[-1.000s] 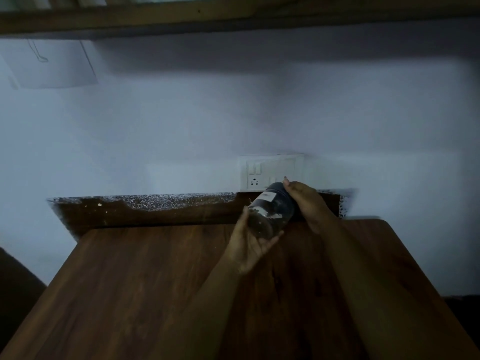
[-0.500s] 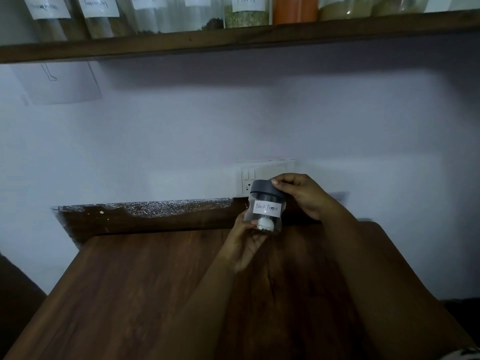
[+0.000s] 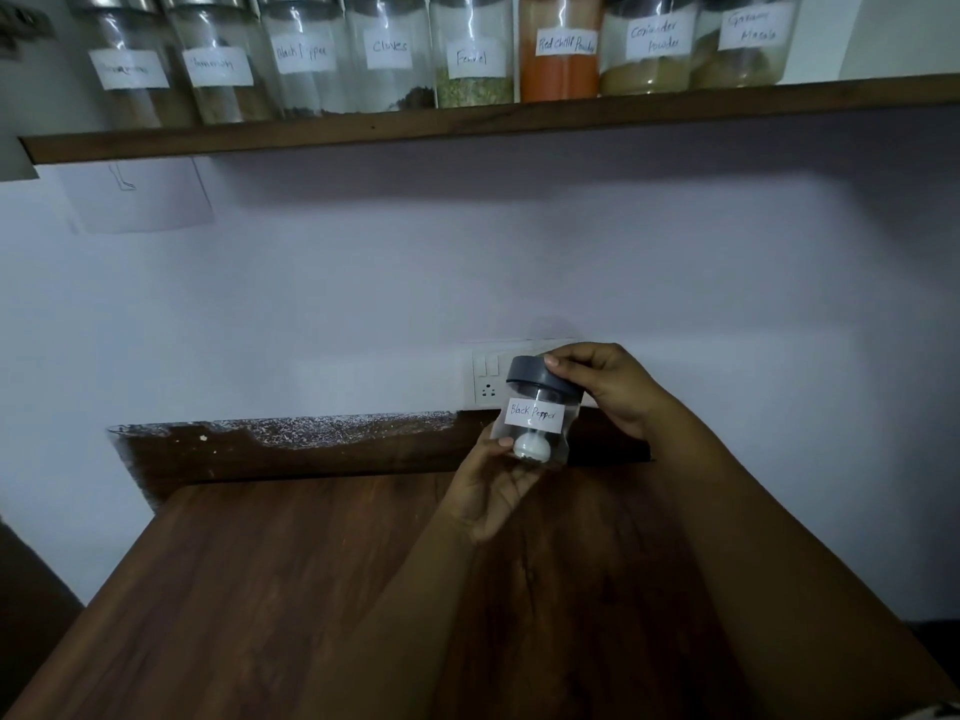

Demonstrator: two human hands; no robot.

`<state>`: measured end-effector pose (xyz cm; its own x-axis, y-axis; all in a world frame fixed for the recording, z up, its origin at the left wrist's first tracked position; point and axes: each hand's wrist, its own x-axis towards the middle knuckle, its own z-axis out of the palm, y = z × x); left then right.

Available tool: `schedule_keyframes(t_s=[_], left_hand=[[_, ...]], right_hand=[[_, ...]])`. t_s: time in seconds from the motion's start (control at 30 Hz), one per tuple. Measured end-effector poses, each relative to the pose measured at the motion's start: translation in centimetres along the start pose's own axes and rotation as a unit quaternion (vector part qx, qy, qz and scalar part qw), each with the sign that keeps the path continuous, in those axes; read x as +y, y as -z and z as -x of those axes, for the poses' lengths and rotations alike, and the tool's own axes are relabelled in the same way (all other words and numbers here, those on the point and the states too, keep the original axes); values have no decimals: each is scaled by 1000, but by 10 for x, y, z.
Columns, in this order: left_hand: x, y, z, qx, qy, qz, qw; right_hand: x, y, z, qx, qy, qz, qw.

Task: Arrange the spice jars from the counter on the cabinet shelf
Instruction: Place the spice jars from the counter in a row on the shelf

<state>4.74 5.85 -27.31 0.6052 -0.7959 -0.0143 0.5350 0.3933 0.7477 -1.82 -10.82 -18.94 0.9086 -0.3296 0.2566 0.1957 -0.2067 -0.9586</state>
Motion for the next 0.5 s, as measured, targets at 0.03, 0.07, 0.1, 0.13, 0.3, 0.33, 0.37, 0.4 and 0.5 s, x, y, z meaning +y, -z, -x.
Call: schedule_keyframes(t_s=[0.03, 0.07, 0.1, 0.13, 0.3, 0.33, 0.37, 0.4, 0.5], left_hand=[[-2, 0, 0, -22, -7, 23, 999], [-2, -4, 3, -41, -10, 28, 999], [-2, -8, 4, -57, -12, 38, 998], [-3, -11, 2, -68, -13, 42, 997], [-10, -29, 2, -100, -18, 37, 994], [-11, -35, 4, -101, -18, 33, 994], [-12, -40, 4, -104, -17, 30, 994], [-12, -45, 5, -104, -17, 26, 994], [-13, -60, 7, -109, -19, 18, 994]], right_hand=[[-4, 1, 3, -1, 18, 10, 1000], [-9, 2, 7, -8, 36, 25, 999], [-14, 4, 11, -19, 51, 46, 997], [-19, 6, 14, -30, 62, 72, 995], [-44, 23, 27, -48, 59, 107, 991], [-46, 27, 29, -46, 58, 102, 992], [-47, 31, 32, -43, 58, 98, 993], [-49, 35, 35, -40, 59, 95, 993], [-55, 47, 41, -38, 60, 93, 993]])
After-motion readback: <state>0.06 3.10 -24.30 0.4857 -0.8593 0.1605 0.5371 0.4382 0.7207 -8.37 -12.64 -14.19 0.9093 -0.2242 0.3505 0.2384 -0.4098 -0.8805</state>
